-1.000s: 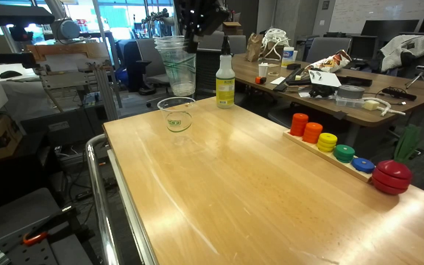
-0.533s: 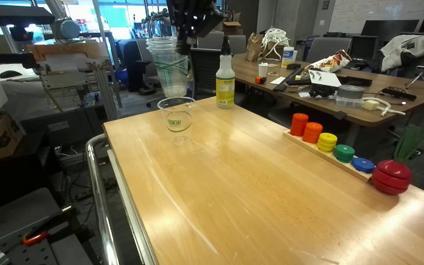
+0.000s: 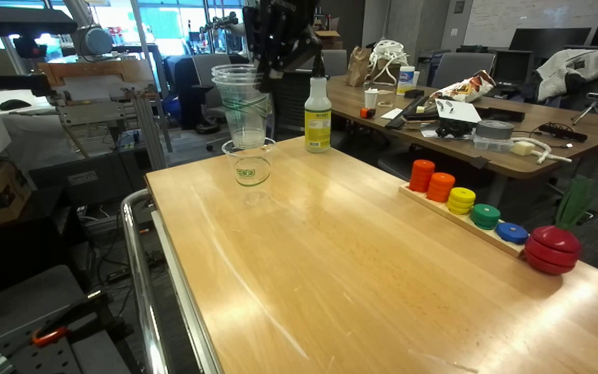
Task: Stack the cups together
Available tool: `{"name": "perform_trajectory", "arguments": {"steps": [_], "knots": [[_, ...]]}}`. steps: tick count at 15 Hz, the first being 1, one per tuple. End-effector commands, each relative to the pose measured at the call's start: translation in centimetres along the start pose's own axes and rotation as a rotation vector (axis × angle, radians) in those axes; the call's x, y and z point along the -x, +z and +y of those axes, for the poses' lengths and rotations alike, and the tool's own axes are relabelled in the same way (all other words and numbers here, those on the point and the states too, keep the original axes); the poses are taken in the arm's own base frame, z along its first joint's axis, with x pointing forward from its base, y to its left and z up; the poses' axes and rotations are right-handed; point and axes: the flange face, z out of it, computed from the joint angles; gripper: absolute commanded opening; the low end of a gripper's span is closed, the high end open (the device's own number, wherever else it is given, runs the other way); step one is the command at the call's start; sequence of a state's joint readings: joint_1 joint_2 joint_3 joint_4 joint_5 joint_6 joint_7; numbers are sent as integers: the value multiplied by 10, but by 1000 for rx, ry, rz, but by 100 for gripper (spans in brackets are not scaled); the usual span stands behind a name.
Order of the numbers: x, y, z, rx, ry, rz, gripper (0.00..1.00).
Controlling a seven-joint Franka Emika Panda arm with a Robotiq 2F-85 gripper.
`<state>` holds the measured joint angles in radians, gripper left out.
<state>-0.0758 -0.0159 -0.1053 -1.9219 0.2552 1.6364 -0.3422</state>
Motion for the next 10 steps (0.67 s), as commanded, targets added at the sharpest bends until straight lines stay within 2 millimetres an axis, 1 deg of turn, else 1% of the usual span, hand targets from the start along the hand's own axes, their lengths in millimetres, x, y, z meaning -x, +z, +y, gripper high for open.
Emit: {"name": "perform_trajectory", "arguments": {"steps": [1, 10], "knots": [[-6, 0, 5, -43, -22, -14, 3], [-19, 31, 17, -53, -35, -66, 3]]}}
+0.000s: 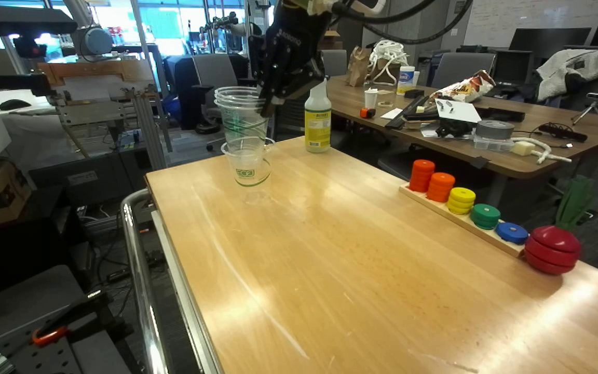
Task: Stack the cups together
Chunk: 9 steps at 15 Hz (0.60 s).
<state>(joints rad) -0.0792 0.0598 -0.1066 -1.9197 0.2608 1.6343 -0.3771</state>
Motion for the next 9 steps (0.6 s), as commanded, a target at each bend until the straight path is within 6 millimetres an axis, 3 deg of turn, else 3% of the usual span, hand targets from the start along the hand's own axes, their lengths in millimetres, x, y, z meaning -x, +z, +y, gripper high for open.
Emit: {"name": "perform_trajectory", "arguments": {"steps": [1, 2, 9], "knots": [[-4, -2, 2, -24, -28, 7, 18], [-4, -2, 3, -16, -18, 16, 36], [0, -9, 10, 21, 14, 62, 88]]}}
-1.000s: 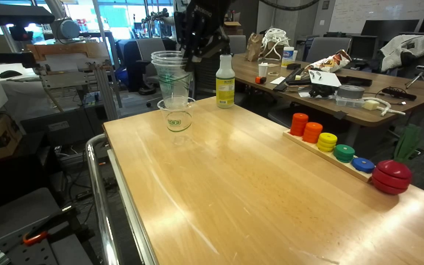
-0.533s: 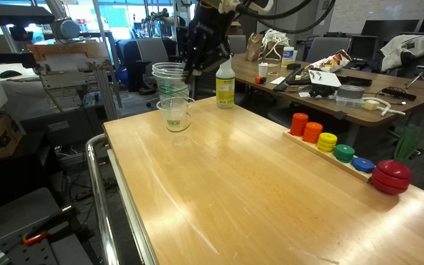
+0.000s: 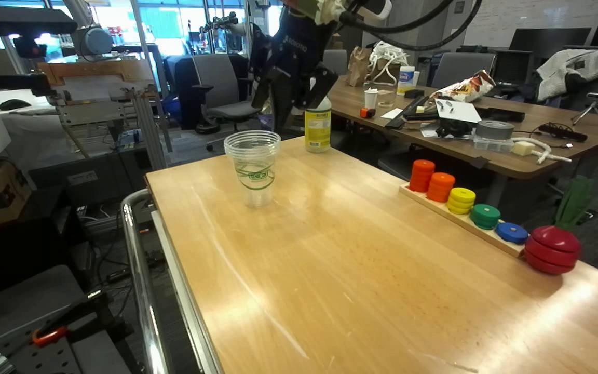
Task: Stack the cups together
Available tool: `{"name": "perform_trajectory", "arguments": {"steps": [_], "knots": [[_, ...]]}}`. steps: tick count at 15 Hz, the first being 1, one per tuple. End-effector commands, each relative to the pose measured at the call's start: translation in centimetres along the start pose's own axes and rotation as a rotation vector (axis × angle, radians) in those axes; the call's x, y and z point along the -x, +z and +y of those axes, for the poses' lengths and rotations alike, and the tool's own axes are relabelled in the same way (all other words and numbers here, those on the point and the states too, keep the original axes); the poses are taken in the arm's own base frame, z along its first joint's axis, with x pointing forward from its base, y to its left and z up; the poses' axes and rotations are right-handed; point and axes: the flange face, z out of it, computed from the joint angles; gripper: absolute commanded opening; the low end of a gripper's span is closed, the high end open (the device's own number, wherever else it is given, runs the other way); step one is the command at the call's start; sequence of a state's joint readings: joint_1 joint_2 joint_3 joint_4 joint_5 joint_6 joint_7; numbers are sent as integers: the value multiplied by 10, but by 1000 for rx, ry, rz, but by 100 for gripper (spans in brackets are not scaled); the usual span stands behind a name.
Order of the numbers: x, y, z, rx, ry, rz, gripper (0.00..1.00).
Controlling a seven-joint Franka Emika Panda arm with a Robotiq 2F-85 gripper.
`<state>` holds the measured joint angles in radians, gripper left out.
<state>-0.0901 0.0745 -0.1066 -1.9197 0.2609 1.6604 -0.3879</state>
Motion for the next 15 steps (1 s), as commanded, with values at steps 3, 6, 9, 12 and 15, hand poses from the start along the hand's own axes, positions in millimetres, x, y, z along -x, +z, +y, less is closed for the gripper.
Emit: {"name": "perform_trajectory", "arguments": {"steps": [3, 6, 9, 12, 15], "knots": [[16, -26, -4, 152, 122, 85, 100], [30, -39, -9, 267, 245, 89, 100], [37, -44, -10, 371, 382, 100, 100], [32, -43, -3, 387, 401, 86, 100], [33, -40, -7, 424, 448, 93, 100]]}}
